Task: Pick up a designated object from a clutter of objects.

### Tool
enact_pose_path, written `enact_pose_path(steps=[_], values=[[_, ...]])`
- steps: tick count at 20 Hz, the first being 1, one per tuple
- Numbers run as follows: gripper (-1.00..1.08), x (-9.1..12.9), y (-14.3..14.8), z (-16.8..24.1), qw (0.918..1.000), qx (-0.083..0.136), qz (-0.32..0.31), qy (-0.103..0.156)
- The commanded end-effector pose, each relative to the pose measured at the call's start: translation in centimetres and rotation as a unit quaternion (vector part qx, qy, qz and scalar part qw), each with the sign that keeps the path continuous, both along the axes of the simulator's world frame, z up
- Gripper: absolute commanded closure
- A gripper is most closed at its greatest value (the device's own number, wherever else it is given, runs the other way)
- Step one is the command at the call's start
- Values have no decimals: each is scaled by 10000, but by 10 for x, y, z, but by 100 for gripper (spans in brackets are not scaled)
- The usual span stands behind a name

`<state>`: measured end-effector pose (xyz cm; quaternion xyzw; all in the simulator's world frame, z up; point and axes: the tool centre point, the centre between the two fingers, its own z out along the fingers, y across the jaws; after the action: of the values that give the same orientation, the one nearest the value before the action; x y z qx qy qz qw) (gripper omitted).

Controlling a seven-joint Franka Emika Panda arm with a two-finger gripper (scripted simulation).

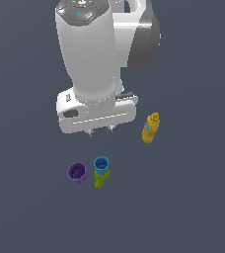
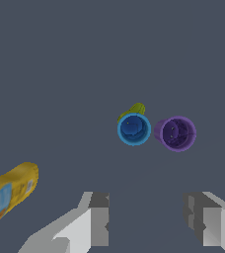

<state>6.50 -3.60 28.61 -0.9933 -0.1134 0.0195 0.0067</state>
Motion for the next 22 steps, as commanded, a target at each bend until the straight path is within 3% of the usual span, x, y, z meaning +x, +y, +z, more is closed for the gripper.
enact_pose_path(steps=[1,12,22], values=[[-20,13,-13,-15,9998,56,200,66],[-20,56,-73,-90,9931,378,1075,291],[-20,73,-123,-160,9817,694,1733,387]])
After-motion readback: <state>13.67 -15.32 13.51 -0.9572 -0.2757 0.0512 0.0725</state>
